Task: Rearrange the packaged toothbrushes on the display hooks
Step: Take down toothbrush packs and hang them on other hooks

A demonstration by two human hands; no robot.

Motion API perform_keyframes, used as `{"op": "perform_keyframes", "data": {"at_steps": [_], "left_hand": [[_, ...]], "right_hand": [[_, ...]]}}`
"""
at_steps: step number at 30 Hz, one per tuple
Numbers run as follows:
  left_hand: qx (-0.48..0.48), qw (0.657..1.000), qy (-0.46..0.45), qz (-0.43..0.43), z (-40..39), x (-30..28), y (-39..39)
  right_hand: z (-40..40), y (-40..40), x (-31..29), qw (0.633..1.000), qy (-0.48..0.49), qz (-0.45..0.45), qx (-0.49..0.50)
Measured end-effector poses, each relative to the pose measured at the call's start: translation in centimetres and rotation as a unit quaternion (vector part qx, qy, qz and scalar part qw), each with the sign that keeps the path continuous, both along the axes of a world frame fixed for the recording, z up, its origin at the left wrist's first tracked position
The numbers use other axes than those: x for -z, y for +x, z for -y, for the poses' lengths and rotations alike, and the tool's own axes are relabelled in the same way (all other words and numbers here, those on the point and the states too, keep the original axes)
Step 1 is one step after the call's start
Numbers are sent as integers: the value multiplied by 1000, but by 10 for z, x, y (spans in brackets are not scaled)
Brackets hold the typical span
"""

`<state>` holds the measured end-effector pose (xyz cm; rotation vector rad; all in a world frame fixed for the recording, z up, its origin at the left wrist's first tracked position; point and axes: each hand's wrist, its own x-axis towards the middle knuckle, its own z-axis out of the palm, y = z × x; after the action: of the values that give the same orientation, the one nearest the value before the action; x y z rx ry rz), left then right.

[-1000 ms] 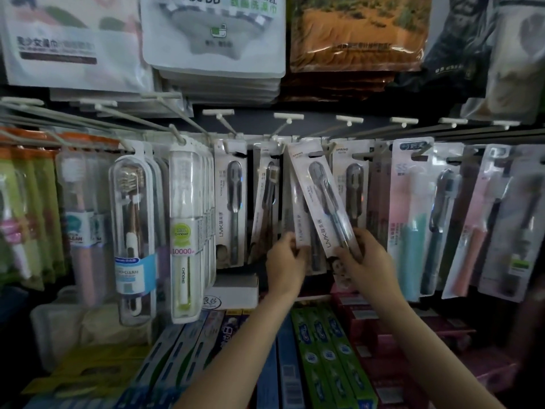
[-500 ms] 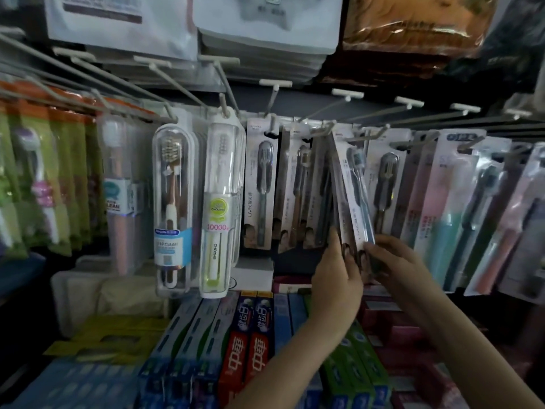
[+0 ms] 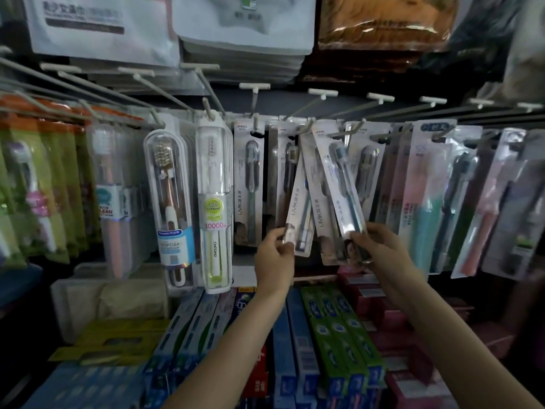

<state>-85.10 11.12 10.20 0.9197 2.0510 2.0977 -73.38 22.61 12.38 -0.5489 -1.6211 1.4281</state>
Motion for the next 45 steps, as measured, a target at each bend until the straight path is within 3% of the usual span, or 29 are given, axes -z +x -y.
{"op": "perform_keyframes", "data": {"at_steps": [9, 12, 18, 22, 26, 30, 33, 37, 45], "left_hand": [[-21, 994, -79, -78, 7, 19, -7], [-23, 993, -59, -101, 9, 17, -6], [10, 992, 3, -126, -6, -14, 2], [-7, 988, 35, -150, -19, -53, 3], [-1, 988, 28, -154, -29, -81, 1], [12, 995, -4, -99, -40, -93, -1], [22, 998, 10, -64, -43, -98, -2], [30, 994, 2, -101, -44, -98, 2], [11, 989, 21, -148, -49, -94, 4]], "right_hand": [[22, -17, 17, 986, 90, 113, 79], [22, -18, 25, 972, 117, 183, 94], [24, -12, 14, 968, 154, 180, 83], [28, -3, -5, 950, 204, 231, 43], [31, -4, -32, 935, 282, 196, 86], [32, -28, -57, 889, 393, 160, 171], [29, -41, -58, 874, 399, 193, 201], [23, -44, -54, 846, 419, 233, 234], [28, -20, -56, 842, 453, 189, 224]]}}
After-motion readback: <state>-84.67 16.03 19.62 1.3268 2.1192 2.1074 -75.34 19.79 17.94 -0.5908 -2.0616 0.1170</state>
